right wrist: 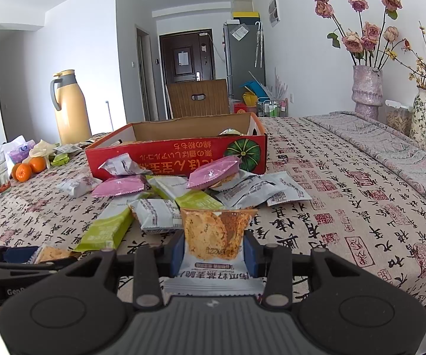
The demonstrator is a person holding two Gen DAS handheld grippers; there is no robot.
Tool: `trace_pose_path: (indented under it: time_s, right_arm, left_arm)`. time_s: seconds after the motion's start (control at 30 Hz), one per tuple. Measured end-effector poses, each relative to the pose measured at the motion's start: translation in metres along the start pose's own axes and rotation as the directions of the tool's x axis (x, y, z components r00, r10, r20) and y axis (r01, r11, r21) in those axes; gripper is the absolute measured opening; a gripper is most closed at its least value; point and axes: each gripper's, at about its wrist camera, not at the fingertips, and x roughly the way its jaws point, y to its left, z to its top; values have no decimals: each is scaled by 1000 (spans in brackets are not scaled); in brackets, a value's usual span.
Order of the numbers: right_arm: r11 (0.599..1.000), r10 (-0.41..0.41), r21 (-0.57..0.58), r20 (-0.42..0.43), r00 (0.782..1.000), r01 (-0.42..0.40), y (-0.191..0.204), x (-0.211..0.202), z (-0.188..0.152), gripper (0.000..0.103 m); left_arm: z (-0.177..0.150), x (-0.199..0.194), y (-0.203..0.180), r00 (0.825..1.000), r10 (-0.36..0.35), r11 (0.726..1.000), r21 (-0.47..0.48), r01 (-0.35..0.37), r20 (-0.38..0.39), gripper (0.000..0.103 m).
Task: Organize snacks
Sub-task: 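Carry both cookie packets over the box and release them inside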
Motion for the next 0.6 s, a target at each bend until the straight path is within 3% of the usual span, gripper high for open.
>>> trace_pose_path:
  time_s: [0.6]
  right_arm:
    - [1000,-2,-6,47,999,3,-5,0,16,40]
  left_arm:
    - [37,-24,2,992,28,1000,-6,-28,125,61]
